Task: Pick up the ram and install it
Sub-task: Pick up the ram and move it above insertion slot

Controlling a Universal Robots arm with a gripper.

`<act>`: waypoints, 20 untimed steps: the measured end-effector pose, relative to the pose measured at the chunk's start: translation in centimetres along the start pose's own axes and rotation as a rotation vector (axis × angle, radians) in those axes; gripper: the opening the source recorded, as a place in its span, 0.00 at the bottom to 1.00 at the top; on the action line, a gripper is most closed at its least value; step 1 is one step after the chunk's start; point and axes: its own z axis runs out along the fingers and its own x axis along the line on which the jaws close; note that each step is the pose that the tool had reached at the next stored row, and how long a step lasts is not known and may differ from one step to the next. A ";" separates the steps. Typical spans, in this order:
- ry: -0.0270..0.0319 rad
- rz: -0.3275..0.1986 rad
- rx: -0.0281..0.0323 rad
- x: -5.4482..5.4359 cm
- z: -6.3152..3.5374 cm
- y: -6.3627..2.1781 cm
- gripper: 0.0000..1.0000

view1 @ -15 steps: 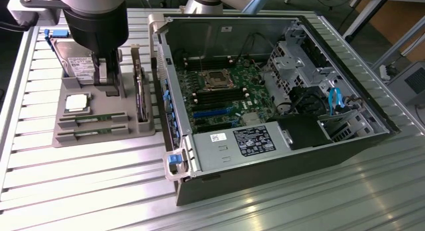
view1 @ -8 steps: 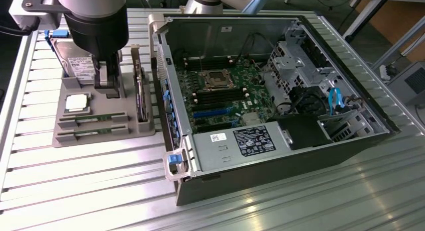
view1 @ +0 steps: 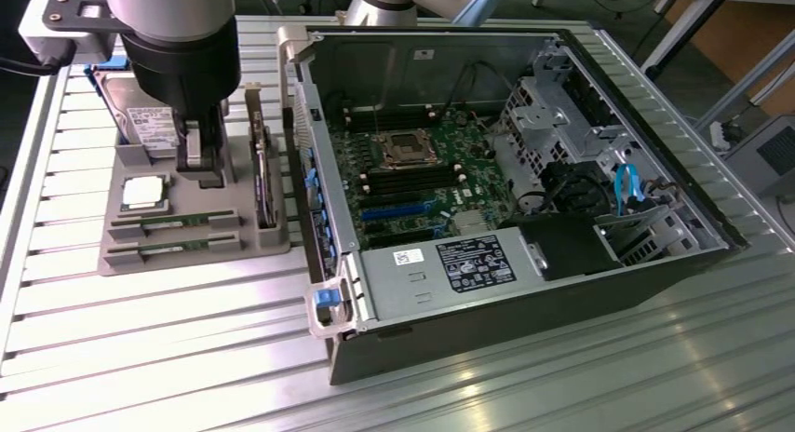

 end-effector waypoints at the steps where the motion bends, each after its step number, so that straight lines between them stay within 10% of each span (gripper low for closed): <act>1: 0.0001 0.000 -0.0001 0.0 0.02 0.02 0.30; 20: 0.0001 0.000 0.0000 0.3 1.16 1.56 0.30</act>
